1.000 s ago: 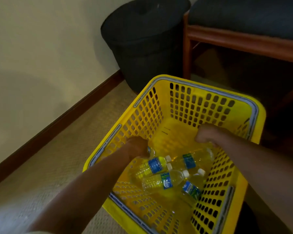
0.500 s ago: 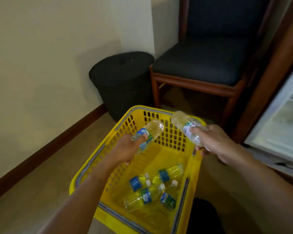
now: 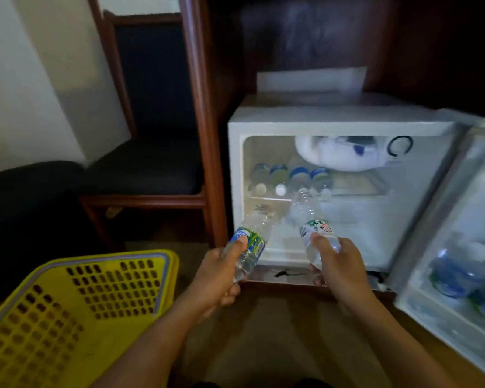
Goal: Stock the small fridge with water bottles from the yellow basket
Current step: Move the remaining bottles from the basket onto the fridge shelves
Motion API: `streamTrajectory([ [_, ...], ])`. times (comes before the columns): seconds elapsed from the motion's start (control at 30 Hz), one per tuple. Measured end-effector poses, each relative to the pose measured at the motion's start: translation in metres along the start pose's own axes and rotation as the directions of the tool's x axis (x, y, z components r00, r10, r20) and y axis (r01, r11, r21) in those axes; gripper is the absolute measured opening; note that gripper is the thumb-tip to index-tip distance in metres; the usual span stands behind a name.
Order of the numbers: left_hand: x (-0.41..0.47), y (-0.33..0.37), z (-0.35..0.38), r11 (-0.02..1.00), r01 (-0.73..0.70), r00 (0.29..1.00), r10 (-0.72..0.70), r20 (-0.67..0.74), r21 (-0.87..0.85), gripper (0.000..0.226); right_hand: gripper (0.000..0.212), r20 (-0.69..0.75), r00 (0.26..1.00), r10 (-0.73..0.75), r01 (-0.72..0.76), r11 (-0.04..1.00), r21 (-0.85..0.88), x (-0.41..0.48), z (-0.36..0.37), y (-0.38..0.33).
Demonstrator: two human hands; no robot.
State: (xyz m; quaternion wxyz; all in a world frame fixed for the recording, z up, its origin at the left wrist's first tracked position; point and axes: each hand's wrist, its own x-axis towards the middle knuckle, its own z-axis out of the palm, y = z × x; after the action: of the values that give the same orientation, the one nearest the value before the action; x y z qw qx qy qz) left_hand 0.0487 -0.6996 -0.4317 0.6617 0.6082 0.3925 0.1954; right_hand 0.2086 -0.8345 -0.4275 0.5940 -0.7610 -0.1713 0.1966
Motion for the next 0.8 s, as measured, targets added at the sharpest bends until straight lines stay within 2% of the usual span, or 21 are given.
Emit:
streamTrajectory([
  [0.13, 0.037, 0.022, 0.079, 1.000, 0.003, 0.992, -0.001, 0.125, -0.019, 0.054, 0.048, -0.188, 0.982, -0.013, 0.011, 1.000, -0.007, 0.050, -0.051, 0.014],
  [0.27, 0.074, 0.042, 0.145, 0.999, 0.040, 0.985, -0.035, 0.170, -0.030, 0.055, 0.066, -0.332, 0.942, -0.044, 0.012, 0.995, -0.097, 0.115, -0.085, 0.040],
  [0.37, 0.102, 0.049, 0.187, 0.997, 0.069, 0.978, -0.060, 0.200, -0.039, 0.055, 0.070, -0.377, 0.924, -0.070, -0.001, 0.983, -0.184, 0.154, -0.096, 0.052],
  [0.5, 0.135, 0.055, 0.228, 0.993, 0.080, 0.980, -0.062, 0.187, -0.092, 0.064, 0.059, -0.373, 0.923, -0.093, 0.008, 0.975, -0.223, 0.167, -0.098, 0.025],
  [0.57, 0.149, 0.059, 0.240, 0.988, 0.082, 0.982, -0.057, 0.181, -0.134, 0.055, 0.061, -0.367, 0.924, -0.108, 0.022, 0.973, -0.231, 0.178, -0.098, 0.019],
  [0.63, 0.161, 0.062, 0.252, 0.983, 0.081, 0.983, -0.051, 0.176, -0.167, 0.048, 0.061, -0.378, 0.919, -0.108, 0.023, 0.975, -0.223, 0.191, -0.100, 0.018],
  [0.8, 0.196, 0.071, 0.276, 0.964, 0.107, 0.988, -0.074, 0.138, -0.245, 0.052, 0.053, -0.438, 0.896, -0.072, 0.031, 0.995, -0.100, 0.220, -0.098, 0.015],
])
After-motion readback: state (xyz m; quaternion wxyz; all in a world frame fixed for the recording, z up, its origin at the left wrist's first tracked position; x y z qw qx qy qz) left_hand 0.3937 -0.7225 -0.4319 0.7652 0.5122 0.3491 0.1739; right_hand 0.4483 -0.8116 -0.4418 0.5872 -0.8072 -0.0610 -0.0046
